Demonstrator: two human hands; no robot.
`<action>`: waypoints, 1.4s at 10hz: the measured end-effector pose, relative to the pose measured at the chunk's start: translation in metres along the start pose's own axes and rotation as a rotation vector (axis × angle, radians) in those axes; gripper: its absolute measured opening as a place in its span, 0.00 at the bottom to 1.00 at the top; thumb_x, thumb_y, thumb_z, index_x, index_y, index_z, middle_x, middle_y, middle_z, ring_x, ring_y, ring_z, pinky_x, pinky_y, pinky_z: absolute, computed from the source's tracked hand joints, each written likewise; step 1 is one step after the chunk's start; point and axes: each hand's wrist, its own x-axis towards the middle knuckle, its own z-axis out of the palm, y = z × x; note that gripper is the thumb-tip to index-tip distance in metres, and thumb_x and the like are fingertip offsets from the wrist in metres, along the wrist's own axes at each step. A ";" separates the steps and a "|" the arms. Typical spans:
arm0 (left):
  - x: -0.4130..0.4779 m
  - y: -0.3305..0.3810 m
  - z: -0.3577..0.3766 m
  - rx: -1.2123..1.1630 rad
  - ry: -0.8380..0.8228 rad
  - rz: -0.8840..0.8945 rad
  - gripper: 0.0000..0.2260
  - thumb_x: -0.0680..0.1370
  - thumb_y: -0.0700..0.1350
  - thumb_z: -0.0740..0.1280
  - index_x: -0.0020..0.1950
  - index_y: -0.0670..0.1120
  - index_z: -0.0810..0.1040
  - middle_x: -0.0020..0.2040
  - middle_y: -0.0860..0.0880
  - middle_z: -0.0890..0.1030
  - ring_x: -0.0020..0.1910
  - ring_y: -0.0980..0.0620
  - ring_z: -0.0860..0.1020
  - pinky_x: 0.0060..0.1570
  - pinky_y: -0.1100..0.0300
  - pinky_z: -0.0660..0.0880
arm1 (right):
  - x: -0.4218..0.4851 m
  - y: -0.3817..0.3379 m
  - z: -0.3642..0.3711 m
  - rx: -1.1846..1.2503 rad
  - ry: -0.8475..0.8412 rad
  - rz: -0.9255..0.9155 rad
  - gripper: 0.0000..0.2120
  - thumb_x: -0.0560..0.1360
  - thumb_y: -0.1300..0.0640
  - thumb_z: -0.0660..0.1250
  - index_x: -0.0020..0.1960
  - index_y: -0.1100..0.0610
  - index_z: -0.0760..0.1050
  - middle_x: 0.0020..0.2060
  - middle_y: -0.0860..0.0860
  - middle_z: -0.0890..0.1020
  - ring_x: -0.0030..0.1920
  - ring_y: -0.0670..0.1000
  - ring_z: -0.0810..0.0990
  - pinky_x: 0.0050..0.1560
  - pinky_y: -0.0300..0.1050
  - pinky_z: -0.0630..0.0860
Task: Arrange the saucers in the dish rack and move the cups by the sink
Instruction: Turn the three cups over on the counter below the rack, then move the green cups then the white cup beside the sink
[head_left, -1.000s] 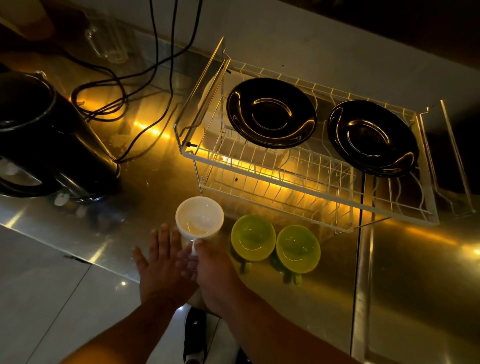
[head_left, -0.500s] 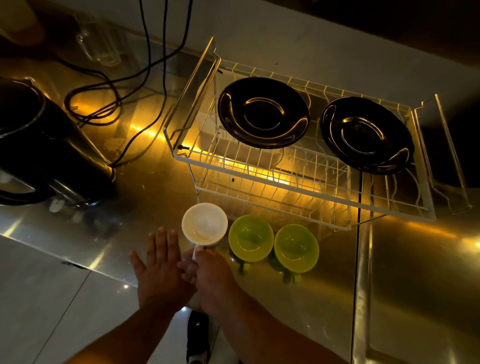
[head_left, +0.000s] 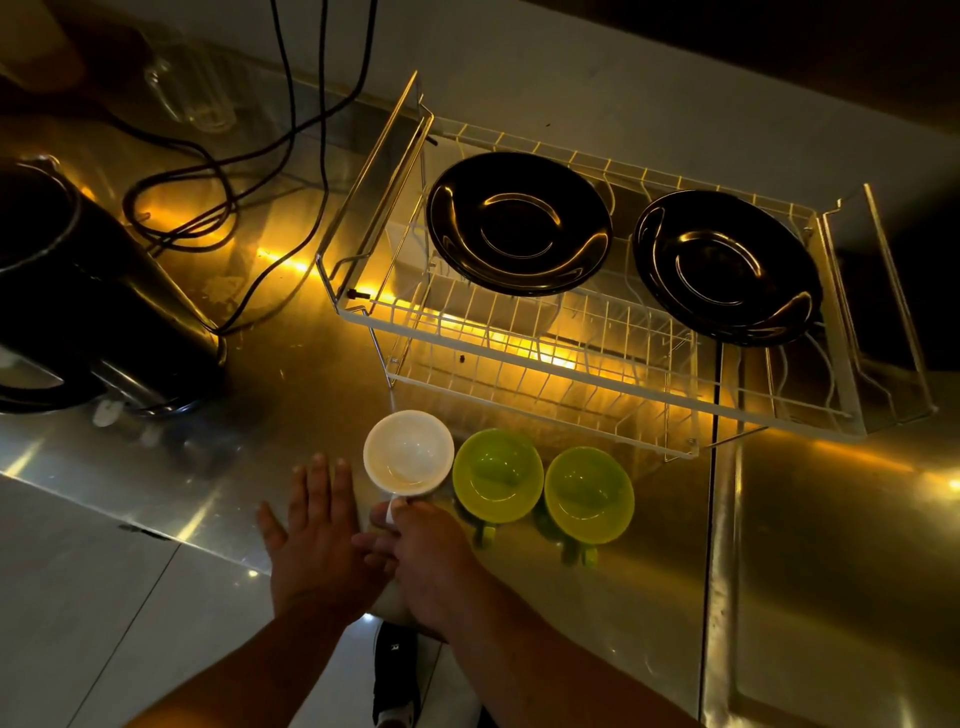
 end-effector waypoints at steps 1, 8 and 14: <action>0.001 0.000 0.001 0.008 -0.007 -0.007 0.49 0.72 0.72 0.56 0.84 0.44 0.48 0.85 0.40 0.49 0.83 0.38 0.47 0.75 0.29 0.45 | 0.003 0.000 -0.002 -0.055 0.036 -0.016 0.16 0.78 0.47 0.58 0.39 0.48 0.82 0.51 0.50 0.86 0.50 0.53 0.85 0.56 0.60 0.80; 0.003 0.006 -0.002 -0.058 0.011 -0.050 0.55 0.69 0.83 0.50 0.83 0.45 0.54 0.84 0.41 0.56 0.83 0.39 0.52 0.75 0.31 0.45 | -0.048 -0.006 -0.035 -0.225 0.059 -0.198 0.10 0.79 0.53 0.62 0.57 0.52 0.78 0.45 0.52 0.86 0.42 0.54 0.86 0.44 0.53 0.82; 0.004 0.020 -0.024 -0.113 -0.184 -0.161 0.66 0.57 0.89 0.44 0.83 0.47 0.36 0.84 0.44 0.35 0.82 0.43 0.35 0.76 0.30 0.40 | -0.109 0.045 -0.192 -0.307 0.510 -0.319 0.06 0.77 0.62 0.65 0.46 0.54 0.79 0.32 0.55 0.84 0.27 0.43 0.79 0.25 0.33 0.70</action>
